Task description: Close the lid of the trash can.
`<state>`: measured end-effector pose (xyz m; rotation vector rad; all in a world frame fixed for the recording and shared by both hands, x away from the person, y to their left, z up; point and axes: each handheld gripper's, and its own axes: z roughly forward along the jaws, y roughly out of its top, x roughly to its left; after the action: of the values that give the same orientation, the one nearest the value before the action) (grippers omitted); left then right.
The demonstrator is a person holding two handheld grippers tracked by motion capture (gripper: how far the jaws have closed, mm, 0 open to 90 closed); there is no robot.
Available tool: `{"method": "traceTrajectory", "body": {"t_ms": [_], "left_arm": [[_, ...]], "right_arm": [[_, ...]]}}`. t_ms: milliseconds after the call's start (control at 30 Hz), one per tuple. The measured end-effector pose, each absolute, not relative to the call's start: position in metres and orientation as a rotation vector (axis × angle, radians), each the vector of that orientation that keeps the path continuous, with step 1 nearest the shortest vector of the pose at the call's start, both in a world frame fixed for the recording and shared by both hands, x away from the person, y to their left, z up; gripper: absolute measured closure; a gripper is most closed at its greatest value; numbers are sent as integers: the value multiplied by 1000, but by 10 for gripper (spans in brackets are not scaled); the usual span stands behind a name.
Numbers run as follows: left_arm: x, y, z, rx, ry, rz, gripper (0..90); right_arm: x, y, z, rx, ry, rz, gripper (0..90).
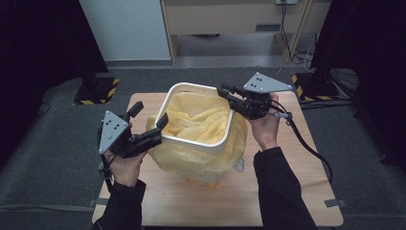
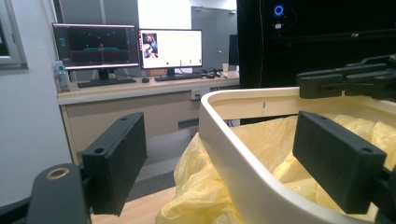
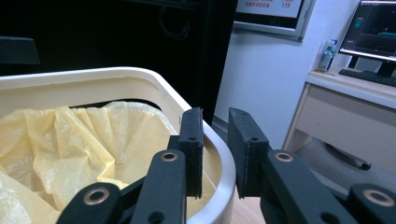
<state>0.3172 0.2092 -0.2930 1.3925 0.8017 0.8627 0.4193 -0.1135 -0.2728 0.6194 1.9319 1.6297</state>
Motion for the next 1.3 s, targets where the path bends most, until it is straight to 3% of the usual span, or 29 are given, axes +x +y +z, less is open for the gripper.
{"method": "traceTrajectory", "body": {"t_ms": [667, 1300], "left_arm": [[318, 210, -292, 1396, 805, 858, 164], [325, 218, -312, 1373, 835, 776, 197]], "right_arm": [[416, -123, -272, 639, 1891, 1761, 791], [418, -111, -282, 607, 1886, 1678, 721]]}}
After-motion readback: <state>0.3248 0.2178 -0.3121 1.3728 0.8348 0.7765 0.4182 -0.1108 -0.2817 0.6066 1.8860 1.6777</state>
